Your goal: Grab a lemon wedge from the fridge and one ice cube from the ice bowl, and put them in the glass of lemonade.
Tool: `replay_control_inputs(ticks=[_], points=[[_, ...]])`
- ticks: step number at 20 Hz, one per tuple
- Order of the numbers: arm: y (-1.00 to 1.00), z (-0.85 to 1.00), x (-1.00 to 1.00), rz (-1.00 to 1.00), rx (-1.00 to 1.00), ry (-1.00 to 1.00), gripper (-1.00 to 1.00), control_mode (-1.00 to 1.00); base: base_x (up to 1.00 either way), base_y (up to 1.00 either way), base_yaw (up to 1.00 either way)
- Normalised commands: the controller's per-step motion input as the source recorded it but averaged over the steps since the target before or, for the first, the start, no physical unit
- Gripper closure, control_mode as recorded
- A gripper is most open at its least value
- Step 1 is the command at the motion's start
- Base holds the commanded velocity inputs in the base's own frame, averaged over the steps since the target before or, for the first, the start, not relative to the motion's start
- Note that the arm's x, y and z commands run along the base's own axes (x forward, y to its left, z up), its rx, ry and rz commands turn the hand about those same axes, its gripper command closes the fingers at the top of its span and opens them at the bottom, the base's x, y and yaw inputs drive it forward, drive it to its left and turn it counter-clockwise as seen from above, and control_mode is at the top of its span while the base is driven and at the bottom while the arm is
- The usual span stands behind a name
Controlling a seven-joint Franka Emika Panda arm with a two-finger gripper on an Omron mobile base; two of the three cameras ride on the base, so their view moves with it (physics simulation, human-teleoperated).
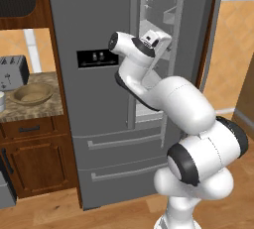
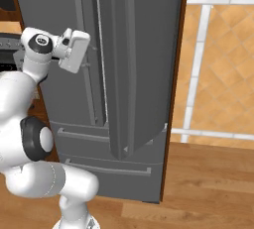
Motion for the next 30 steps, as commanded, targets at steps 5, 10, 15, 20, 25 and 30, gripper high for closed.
replay_control_inputs(ticks=[5,10,15,20,25,30], points=[[-0.47,0.00,0.00,-0.07,0.00,0.00,-1.00,-1.00,0.00,0.00,0.00],[-0.46,0.00,0.00,-0.07,0.00,0.00,-1.00,-1.00,0.00,0.00,0.00],[-0.24,0.00,-0.18,-0.03,0.00,0.00,-1.00,-1.00,0.00,0.00,0.00],[-0.55,0.00,-0.41,-0.06,0.00,0.00,-1.00,-1.00,0.00,0.00,0.00],[-0.56,0.00,-0.31,-0.06,0.00,0.00,-1.00,-1.00,0.00,0.00,0.00],[-0.65,0.00,-0.07,-0.03,0.00,-0.03,-1.00,-1.00,0.00,0.00,0.00]])
